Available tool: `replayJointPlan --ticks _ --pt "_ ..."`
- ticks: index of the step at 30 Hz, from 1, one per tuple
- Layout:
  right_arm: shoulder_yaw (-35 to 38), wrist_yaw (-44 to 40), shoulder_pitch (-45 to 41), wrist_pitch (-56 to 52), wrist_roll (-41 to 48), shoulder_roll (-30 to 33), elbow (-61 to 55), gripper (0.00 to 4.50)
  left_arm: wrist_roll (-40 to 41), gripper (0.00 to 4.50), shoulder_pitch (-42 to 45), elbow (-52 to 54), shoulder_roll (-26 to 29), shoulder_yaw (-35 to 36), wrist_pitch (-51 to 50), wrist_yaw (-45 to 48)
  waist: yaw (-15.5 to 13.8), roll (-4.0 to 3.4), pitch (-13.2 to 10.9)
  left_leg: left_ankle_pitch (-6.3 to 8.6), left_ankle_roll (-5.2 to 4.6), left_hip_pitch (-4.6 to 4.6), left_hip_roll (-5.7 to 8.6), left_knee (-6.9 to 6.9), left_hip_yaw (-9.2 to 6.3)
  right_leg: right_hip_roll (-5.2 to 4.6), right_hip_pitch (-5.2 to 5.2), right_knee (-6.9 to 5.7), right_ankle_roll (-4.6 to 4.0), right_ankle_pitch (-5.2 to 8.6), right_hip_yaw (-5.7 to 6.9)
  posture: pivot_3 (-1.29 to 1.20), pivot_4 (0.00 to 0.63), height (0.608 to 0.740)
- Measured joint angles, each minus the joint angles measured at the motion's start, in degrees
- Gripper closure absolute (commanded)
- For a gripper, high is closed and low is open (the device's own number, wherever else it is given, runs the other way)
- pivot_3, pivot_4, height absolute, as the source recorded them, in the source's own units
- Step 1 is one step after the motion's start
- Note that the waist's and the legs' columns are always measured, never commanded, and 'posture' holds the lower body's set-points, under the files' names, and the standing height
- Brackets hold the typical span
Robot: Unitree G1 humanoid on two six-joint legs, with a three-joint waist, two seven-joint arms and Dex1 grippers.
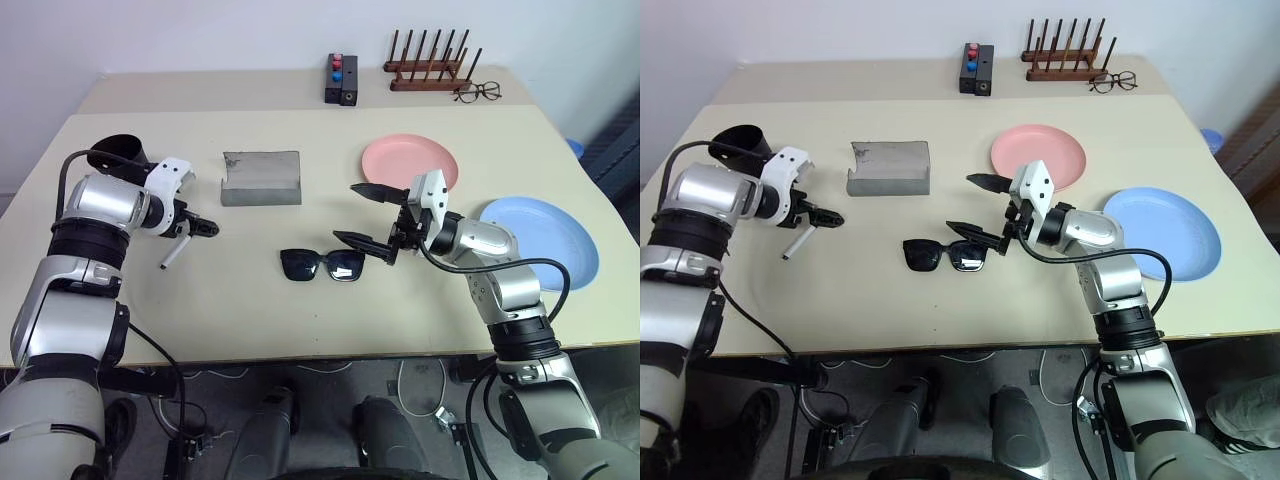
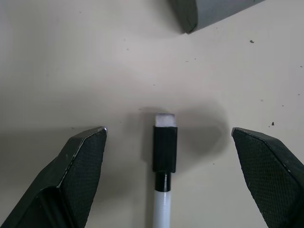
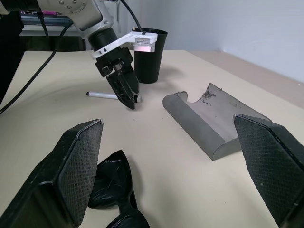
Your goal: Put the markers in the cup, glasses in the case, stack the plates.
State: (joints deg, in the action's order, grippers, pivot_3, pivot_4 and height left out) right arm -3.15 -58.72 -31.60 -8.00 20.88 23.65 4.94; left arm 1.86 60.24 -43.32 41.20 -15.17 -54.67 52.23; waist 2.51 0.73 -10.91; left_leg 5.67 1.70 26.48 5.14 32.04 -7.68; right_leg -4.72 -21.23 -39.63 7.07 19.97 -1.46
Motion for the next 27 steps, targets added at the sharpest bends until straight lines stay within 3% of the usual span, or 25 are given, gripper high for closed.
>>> replayJointPlan --ticks 3,6,10,19,27 --pt "0.0 0.1 0.0 0.0 -0.2 0.0 0.0 0.00 -0.9 0.93 0.1 -0.5 0.0 -0.8 1.3 0.8 0.0 0.00 0.0 0.00 0.00 0.00 0.00 0.00 0.00 0.00 0.00 0.00 0.00 0.00 0.00 0.00 0.150 0.740" --pt "0.0 0.3 0.0 0.0 -0.4 0.0 0.0 0.00 -1.5 2.29 0.1 -0.4 0.0 -1.1 1.4 1.9 -0.1 0.00 0.0 0.00 0.00 0.00 0.01 0.01 0.00 -0.01 0.02 0.00 0.00 0.00 0.00 0.00 0.150 0.740" --pt "0.0 0.5 0.0 0.0 -0.5 0.0 0.0 0.00 -2.0 4.46 0.1 0.2 0.0 -1.5 0.8 3.5 -0.1 0.00 0.0 0.00 0.00 0.00 0.01 0.01 0.00 -0.01 0.03 0.00 0.00 0.00 0.00 0.00 0.150 0.740" --pt "0.0 0.5 0.0 0.8 -0.7 0.0 0.4 0.00 -2.1 4.46 0.1 4.1 1.0 -0.3 -1.4 3.8 0.0 0.01 0.0 0.00 0.00 0.01 0.00 0.02 -0.01 -0.01 0.00 0.00 0.00 0.00 0.00 0.00 0.150 0.740" --pt "1.7 0.4 -0.5 -1.0 2.7 -0.2 1.0 0.00 2.5 4.46 -1.3 18.0 3.8 9.0 -1.4 1.9 0.0 0.01 0.0 0.00 0.00 0.00 -0.01 0.01 -0.02 -0.02 0.02 0.00 0.00 0.00 0.00 0.00 0.150 0.740"
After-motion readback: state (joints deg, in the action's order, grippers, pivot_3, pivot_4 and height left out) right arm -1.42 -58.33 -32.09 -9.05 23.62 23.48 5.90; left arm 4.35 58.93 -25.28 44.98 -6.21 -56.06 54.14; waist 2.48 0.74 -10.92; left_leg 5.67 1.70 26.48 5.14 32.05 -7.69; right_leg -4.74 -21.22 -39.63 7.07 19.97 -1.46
